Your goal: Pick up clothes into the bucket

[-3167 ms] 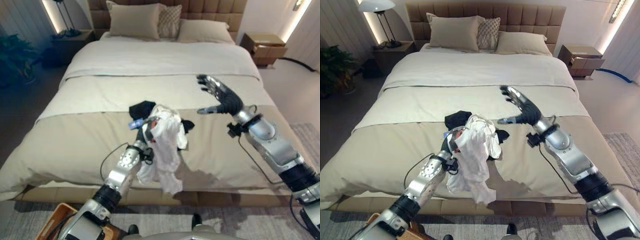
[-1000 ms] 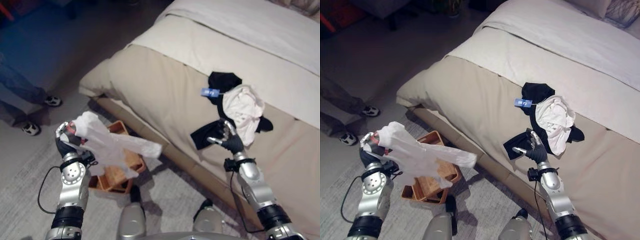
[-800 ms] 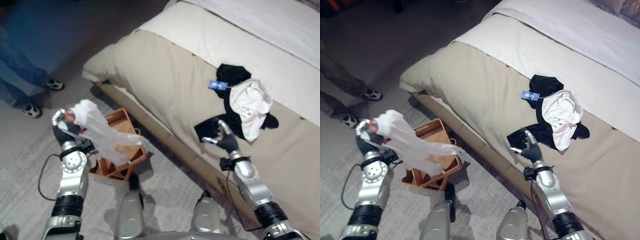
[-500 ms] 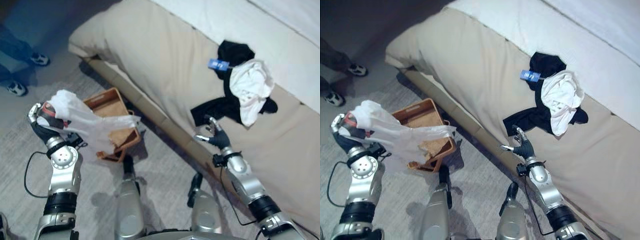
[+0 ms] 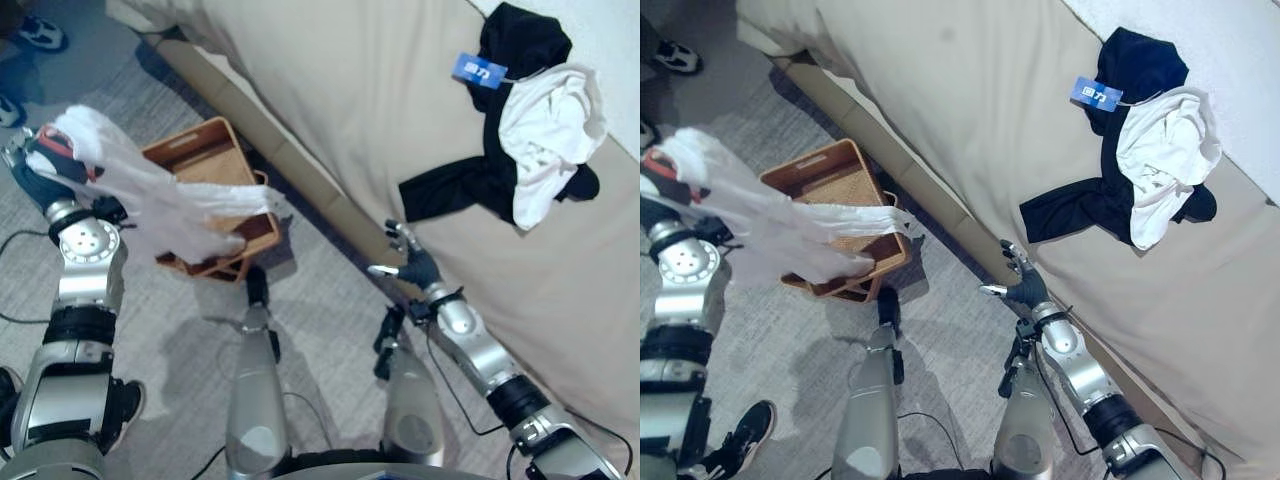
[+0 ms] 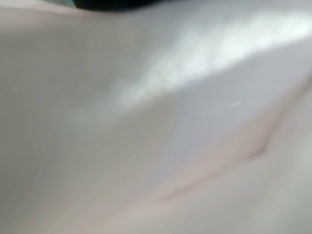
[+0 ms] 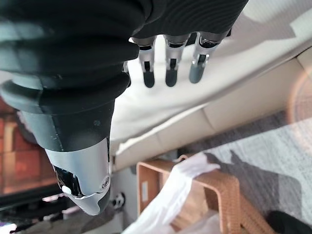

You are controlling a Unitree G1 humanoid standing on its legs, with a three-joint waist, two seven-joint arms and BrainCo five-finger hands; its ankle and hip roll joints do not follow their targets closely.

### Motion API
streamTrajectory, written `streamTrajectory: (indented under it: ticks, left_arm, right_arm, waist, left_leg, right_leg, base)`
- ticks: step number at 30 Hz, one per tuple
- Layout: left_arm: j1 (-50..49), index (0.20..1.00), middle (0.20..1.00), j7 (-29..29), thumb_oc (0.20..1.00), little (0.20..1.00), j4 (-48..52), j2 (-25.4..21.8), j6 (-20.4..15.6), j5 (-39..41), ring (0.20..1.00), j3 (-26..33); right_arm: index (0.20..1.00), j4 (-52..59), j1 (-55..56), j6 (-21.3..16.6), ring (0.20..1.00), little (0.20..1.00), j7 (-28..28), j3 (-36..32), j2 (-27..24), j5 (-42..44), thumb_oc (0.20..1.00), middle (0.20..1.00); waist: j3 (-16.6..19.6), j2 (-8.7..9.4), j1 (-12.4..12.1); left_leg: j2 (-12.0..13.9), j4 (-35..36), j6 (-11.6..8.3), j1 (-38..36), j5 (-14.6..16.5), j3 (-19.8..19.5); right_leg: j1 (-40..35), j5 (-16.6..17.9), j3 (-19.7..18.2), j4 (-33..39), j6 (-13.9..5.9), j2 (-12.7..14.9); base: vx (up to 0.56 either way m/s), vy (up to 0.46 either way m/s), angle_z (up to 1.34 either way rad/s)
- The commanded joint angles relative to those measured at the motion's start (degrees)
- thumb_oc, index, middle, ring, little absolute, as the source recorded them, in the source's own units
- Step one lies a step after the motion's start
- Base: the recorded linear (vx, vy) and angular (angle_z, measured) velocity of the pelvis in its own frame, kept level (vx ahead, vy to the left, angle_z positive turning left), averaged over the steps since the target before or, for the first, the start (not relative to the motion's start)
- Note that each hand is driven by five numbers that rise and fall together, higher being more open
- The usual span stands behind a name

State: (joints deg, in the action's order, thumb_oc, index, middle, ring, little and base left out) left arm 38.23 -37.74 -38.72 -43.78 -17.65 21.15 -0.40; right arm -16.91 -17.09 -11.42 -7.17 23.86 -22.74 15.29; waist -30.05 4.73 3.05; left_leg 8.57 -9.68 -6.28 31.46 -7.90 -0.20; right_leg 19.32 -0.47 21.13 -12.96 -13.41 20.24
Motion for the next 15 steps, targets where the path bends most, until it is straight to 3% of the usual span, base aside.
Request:
streamTrajectory:
  ticks: [1,2,15]
  left_arm:
    - [7.23,0.200,0.200,-1.83,0.200,0.200,-0.21,-5.58,-3.17,0.26,0.200,0.03]
    - [7.36,0.200,0.200,-2.13,0.200,0.200,-0.46,-6.09,-3.27,0.25,0.200,-0.25]
    - [5.47,0.200,0.200,-3.91,0.200,0.200,-6.59,-5.19,-1.15,-1.23,0.200,1.60]
  right_arm:
    - [1.000,3.13,-1.27,-3.88,1.000,1.000,-1.61,-0.08,0.55,1.98,1.000,1.000]
    - [1.000,3.02,-1.38,-3.99,1.000,1.000,-1.77,0.31,0.57,2.08,1.000,1.000]
    - [1.000,11.56,4.38,-7.03,1.000,1.000,-2.24,-1.81,-2.32,0.75,1.000,1.000]
  waist:
    - [0.26,2.77,1.27]
    - [0.26,2.85,1.25]
    - [0.26,5.52,4.39]
  left_leg:
    - [1.99,-7.24,0.05,4.16,5.95,2.14]
    - [2.27,-8.45,-0.31,4.43,7.90,1.47]
    - [1.59,-18.27,1.37,19.80,11.35,-0.73]
  right_leg:
    - [6.51,6.13,-2.97,-1.90,-0.38,1.93]
    - [6.93,4.75,-4.03,-2.99,-0.93,1.54]
    - [21.91,1.15,-7.18,-11.57,0.19,0.91]
  base:
    - [0.06,-0.019,-0.05]
    - [0.06,-0.032,-0.05]
    - [0.00,-0.008,-0.04]
